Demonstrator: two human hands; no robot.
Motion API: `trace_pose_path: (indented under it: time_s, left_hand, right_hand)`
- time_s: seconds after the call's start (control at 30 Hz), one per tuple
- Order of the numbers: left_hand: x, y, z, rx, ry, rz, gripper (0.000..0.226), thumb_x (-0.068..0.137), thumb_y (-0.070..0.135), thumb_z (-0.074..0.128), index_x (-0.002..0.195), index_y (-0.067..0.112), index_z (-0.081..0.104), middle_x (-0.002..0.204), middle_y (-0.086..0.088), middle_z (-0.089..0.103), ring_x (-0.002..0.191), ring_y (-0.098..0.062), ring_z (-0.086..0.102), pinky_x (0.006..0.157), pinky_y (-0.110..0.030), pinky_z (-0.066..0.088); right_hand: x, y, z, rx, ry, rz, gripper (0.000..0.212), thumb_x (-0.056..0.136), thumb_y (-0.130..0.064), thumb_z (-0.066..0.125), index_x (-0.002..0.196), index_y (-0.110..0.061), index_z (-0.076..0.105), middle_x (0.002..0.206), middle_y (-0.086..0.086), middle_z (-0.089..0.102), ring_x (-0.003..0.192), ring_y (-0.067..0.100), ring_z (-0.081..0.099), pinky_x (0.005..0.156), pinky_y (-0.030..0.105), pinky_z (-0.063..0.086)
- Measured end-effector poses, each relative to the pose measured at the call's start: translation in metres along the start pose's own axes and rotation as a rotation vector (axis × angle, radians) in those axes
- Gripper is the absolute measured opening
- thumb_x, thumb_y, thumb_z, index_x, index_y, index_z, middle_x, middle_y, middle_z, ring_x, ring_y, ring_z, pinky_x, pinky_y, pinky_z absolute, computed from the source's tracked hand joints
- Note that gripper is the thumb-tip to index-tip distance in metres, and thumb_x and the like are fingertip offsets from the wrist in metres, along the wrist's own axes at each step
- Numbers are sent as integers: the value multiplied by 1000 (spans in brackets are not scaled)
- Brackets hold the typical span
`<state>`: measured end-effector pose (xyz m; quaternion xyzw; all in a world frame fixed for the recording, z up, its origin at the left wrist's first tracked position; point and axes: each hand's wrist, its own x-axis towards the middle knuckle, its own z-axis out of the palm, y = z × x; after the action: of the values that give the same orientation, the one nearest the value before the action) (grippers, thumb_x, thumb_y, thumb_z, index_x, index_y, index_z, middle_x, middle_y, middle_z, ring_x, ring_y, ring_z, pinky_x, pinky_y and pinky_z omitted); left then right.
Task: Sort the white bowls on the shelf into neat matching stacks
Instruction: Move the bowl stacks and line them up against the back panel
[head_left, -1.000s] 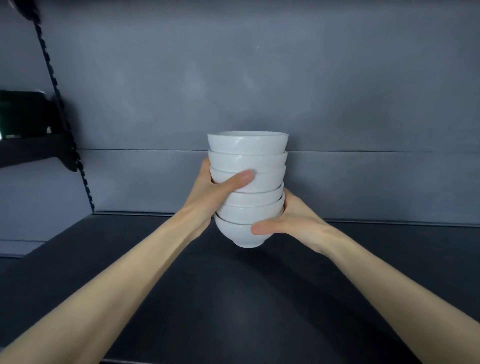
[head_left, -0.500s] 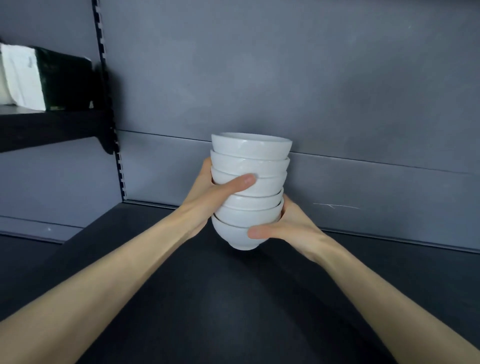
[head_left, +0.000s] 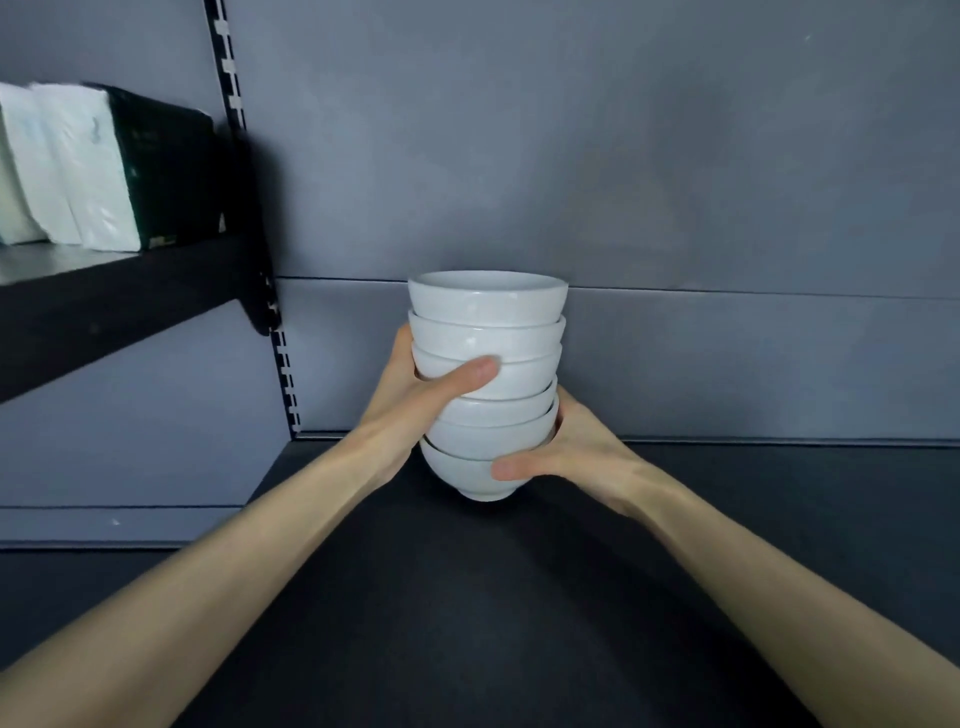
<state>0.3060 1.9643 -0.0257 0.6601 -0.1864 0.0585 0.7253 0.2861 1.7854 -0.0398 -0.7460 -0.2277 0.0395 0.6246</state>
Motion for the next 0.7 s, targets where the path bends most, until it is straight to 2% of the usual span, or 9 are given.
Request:
trace_pose_path:
  time_s: [0.13,0.27,0.4,0.5,0.6,0.7]
  left_hand:
    - [4,-9,-6,-13,-36,-6,77,53,44,82,121,37,46,120,13,65,109,-4,63,88,-28,50]
    - [8,-17,-3,-30,-58,23,77,54,41,82,122,36,46,120,14,64,110,-3,62,85,-24,51]
    - [14,-23,-2,-11,-88,43,86,55,39,83,130,32,41,124,14,62,112,-1,60,85,-22,51]
    - [17,-26,-1,2,-98,57,87,57,38,82,132,31,39,124,15,61,112,-1,59,85,-21,51]
    - [20,-28,-2,9,-108,59,89,58,38,81,134,31,37,128,12,59,115,-2,58,87,-23,51]
    - [22,-27,-4,28,-120,57,93,57,40,81,136,31,35,130,13,57,116,0,57,89,-23,50]
  right_hand:
    - [4,7,2,-15,21,14,74,65,11,78,115,-35,52,111,-13,70,106,7,65,82,21,53]
    - [3,12,-2,-23,13,12,74,67,16,75,117,-34,52,112,-11,70,107,8,65,83,21,53]
    - [6,19,-4,-16,15,19,84,67,10,76,134,-26,43,127,-1,63,118,16,60,94,33,52]
    - [7,21,-6,-16,-4,14,81,69,11,73,133,-28,43,129,1,62,121,19,58,96,36,51]
    - [8,21,-6,-42,1,18,80,70,11,74,130,-33,43,126,-6,64,118,13,59,93,30,51]
    - [4,15,-4,-86,33,9,72,72,17,71,114,-36,46,102,-28,69,100,-6,64,79,13,50]
